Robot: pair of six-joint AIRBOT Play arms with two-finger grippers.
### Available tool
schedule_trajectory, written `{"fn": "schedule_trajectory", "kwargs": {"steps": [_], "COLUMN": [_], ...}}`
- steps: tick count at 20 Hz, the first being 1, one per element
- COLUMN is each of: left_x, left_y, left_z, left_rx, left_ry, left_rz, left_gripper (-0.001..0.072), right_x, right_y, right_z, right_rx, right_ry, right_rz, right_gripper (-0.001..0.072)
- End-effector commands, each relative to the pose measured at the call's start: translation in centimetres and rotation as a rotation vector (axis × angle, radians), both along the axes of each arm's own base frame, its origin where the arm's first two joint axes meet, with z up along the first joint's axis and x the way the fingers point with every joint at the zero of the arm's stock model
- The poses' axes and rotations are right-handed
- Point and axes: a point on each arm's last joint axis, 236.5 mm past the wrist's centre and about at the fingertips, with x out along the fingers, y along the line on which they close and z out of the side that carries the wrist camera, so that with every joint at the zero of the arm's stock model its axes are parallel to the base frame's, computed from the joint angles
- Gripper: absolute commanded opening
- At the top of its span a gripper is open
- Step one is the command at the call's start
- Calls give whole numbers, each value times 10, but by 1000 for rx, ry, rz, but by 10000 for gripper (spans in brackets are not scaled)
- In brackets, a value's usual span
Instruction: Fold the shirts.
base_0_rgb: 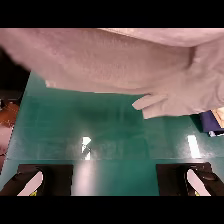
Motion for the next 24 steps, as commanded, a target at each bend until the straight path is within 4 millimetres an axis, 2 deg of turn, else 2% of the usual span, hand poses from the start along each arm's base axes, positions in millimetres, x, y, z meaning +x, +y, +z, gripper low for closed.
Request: {"fn": "schedule_trajectory", "kwargs": {"steps": [1, 2, 4, 6, 8, 9, 12, 14, 15, 17, 19, 20, 22, 24], "left_x": [-43, -47, -41, -5, 39, 62, 109, 136, 150, 188, 234, 255, 294, 321], "left_y": [-8, -10, -5, 20, 47, 55, 58, 63, 66, 73, 74, 71, 66, 69], "left_z": [18, 17, 2, -36, -103, -143, -267, -344, -378, -429, -462, -470, -473, -466], "left_rx": [7, 10, 35, 39, 65, 69, 37, 26, 11, -28, -94, -141, -266, -333], "left_ry": [-85, -78, -26, 111, 317, 436, 782, 965, 1045, 1120, 1080, 1039, 941, 835], "left_rz": [-7, -13, 9, 102, 184, 195, 152, 142, 143, 163, 170, 161, 157, 167], "left_gripper": [20, 19, 19, 19, 19, 19, 19, 20, 20, 20, 20, 20, 20, 20], "right_x": [-40, -42, -32, -4, 35, 56, 117, 147, 160, 186, 221, 239, 275, 306], "right_y": [8, 5, -9, -23, -32, -38, -51, -50, -48, -44, -39, -36, -30, -23], "right_z": [32, 30, 8, -33, -86, -117, -210, -280, -315, -374, -416, -430, -444, -444], "right_rx": [-43, -49, -54, -47, -21, -7, 53, 88, 101, 120, 130, 127, 121, 118], "right_ry": [-107, -99, -3, 180, 409, 534, 861, 1057, 1142, 1235, 1218, 1185, 1089, 978], "right_rz": [-6, -22, -67, -85, -68, -58, -28, 1, 16, 33, 31, 29, 25, 18], "right_gripper": [9, 9, 8, 8, 8, 8, 8, 8, 8, 8, 8, 8, 8, 8]}}
